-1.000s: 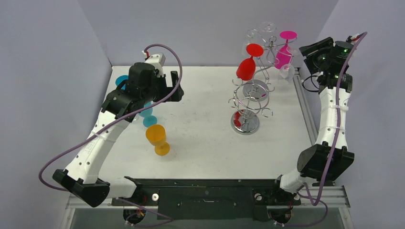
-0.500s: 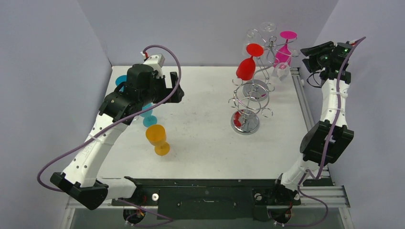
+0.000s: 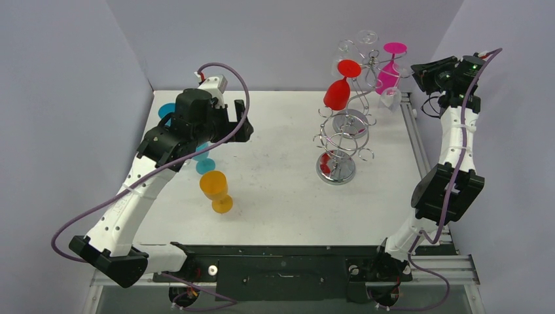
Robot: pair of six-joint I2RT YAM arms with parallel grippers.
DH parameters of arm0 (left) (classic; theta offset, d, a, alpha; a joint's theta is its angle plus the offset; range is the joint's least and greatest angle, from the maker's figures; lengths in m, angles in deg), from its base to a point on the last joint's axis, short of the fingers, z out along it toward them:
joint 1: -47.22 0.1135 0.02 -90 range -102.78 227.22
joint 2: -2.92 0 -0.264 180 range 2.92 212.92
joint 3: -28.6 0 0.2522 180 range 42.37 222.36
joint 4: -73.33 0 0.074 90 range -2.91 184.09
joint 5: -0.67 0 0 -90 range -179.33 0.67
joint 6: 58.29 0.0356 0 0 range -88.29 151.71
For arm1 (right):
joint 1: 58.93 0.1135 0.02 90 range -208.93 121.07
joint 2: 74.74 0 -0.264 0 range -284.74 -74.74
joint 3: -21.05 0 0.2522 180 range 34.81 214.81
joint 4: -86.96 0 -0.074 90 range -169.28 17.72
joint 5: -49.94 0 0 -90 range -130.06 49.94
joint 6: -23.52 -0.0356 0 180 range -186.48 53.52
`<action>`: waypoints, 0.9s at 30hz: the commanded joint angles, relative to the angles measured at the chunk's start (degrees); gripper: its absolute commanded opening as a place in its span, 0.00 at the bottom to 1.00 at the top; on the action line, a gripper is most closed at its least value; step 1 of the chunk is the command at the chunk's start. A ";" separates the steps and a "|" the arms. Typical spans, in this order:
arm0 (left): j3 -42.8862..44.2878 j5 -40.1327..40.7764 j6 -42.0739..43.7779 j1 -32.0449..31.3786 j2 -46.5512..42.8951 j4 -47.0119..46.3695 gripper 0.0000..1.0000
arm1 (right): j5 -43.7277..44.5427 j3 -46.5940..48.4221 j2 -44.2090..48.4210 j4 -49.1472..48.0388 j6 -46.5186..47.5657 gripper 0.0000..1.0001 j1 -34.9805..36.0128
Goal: Take the wine glass off the wine glass rack
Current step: Pick up the wine glass from the wine rack.
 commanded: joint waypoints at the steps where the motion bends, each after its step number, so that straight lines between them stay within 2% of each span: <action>1: -0.23 0.11 -0.75 -0.49 -1.10 -2.27 0.96 | -1.21 1.12 0.21 -3.39 -0.38 0.20 -0.02; 14: -1.33 -0.17 -0.84 -0.68 -0.90 -3.04 0.96 | -1.33 0.59 1.13 -3.29 -0.35 0.00 0.07; 27: -1.96 0.32 -1.10 -1.07 -0.82 -3.23 0.96 | -2.43 -1.21 2.15 -6.32 -2.95 0.00 0.07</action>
